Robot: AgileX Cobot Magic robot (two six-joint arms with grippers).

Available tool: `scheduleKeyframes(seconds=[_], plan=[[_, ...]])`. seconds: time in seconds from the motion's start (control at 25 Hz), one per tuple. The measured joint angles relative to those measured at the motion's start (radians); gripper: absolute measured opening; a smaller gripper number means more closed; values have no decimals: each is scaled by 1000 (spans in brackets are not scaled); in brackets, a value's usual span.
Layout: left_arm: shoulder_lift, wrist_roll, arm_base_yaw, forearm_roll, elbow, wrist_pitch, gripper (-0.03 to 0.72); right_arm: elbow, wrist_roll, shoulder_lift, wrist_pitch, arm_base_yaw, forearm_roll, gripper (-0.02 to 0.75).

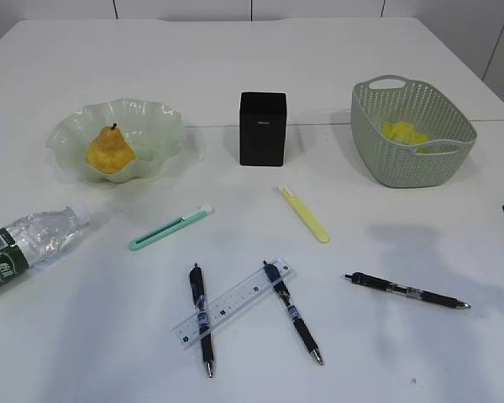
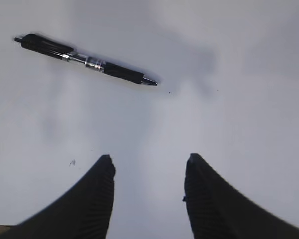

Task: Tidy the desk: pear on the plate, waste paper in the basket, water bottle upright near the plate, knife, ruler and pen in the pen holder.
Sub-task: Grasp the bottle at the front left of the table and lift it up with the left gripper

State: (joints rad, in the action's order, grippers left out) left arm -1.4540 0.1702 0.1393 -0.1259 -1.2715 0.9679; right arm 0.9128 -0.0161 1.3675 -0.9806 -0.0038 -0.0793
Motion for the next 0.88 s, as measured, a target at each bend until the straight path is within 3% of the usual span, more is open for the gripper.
scheduleKeyframes(seconds=[0.28,0.88], plan=[[-68,40,0,31,0,16,456,0,0,0,6,0,-7,354],[-189,162,0,32,-15,16,467,0,-2,0,6,0,-29,354]])
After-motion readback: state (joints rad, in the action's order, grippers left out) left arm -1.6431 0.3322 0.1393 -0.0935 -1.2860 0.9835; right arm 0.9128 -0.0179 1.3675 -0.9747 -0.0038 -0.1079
